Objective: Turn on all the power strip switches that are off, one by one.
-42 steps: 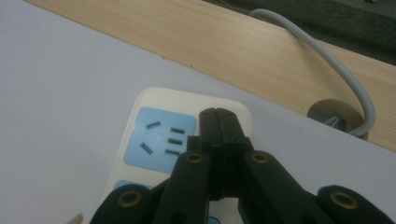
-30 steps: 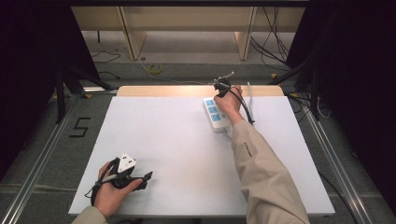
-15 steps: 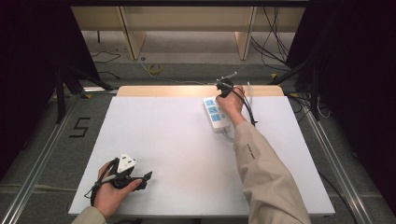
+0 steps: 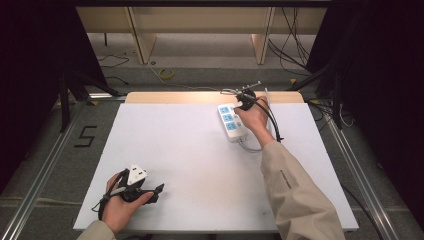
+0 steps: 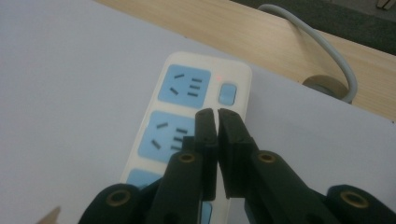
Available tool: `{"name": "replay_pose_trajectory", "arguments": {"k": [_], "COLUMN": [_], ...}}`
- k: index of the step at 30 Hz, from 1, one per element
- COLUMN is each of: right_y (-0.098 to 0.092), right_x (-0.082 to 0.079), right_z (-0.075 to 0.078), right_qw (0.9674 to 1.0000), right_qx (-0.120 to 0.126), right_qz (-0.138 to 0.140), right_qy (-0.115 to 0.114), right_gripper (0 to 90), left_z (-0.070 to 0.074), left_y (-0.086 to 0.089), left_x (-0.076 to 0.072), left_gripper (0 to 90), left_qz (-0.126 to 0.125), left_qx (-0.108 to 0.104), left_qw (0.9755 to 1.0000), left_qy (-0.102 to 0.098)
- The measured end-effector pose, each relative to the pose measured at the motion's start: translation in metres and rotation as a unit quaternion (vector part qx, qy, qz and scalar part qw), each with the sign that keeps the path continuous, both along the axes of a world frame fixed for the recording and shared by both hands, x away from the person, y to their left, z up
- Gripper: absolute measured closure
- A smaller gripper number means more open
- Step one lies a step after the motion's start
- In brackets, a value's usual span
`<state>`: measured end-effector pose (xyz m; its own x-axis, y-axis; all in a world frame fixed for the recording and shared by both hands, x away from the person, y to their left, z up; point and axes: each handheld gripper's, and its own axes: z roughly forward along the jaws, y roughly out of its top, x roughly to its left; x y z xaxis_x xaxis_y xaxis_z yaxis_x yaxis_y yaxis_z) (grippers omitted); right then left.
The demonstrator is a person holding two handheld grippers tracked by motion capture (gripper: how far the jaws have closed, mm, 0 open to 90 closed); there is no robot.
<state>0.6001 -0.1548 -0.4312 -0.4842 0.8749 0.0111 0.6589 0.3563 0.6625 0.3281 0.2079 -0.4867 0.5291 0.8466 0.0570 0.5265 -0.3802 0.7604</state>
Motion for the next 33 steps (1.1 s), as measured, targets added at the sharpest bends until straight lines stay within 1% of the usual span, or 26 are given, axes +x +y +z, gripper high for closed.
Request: {"name": "replay_pose_trajectory", "arguments": {"k": [2,3,5,7,8,13,15,18,23,29,33], "right_y": [-0.006,-0.010,-0.021,-0.033,-0.039,-0.062,-0.069,-0.078,-0.088,-0.096,-0.096], "right_x": [-0.011,-0.016,-0.027,-0.039,-0.045,-0.082,-0.097,-0.120,-0.153,-0.190,-0.209], "right_z": [0.001,0.001,0.002,0.001,0.001,-0.004,-0.005,-0.007,-0.013,-0.021,-0.024], "right_qw": [1.0000,0.9999,0.9995,0.9993,0.9992,0.9985,0.9984,0.9974,0.9963,0.9941,0.9921], "right_qx": [0.001,0.008,0.027,0.034,0.037,0.044,0.042,0.053,0.051,0.068,0.067], "right_qz": [0.007,0.010,0.012,0.012,0.015,0.032,0.037,0.048,0.068,0.078,0.094], "right_qy": [-0.007,-0.010,-0.006,-0.004,0.000,0.005,0.000,-0.004,-0.008,-0.034,-0.048], "right_gripper": [86.9,85.8,83.8,81.8,80.7,75.2,73.2,70.1,64.5,58.7,56.6], "left_z": [0.000,0.000,0.000,0.000,0.000,-0.001,-0.002,-0.002,-0.003,-0.003,-0.004], "left_y": [0.000,0.000,0.000,-0.001,-0.001,-0.001,-0.001,-0.002,-0.003,-0.002,-0.002], "left_x": [0.000,0.000,0.000,0.000,0.000,0.002,0.002,0.002,0.002,0.003,0.003], "left_gripper": [19.3,19.3,19.2,19.1,19.0,18.7,18.6,18.6,18.4,18.1,17.9], "left_qz": [0.000,0.000,0.001,0.000,0.000,0.003,0.001,0.003,0.003,0.005,0.007], "left_qx": [0.000,-0.001,0.001,0.002,0.003,0.002,0.002,0.001,0.002,0.003,0.003], "left_qw": [1.0000,1.0000,1.0000,1.0000,1.0000,1.0000,1.0000,1.0000,1.0000,1.0000,0.9999], "left_qy": [0.000,0.000,0.001,0.001,0.002,0.002,0.003,0.005,0.005,0.004,0.008]}}
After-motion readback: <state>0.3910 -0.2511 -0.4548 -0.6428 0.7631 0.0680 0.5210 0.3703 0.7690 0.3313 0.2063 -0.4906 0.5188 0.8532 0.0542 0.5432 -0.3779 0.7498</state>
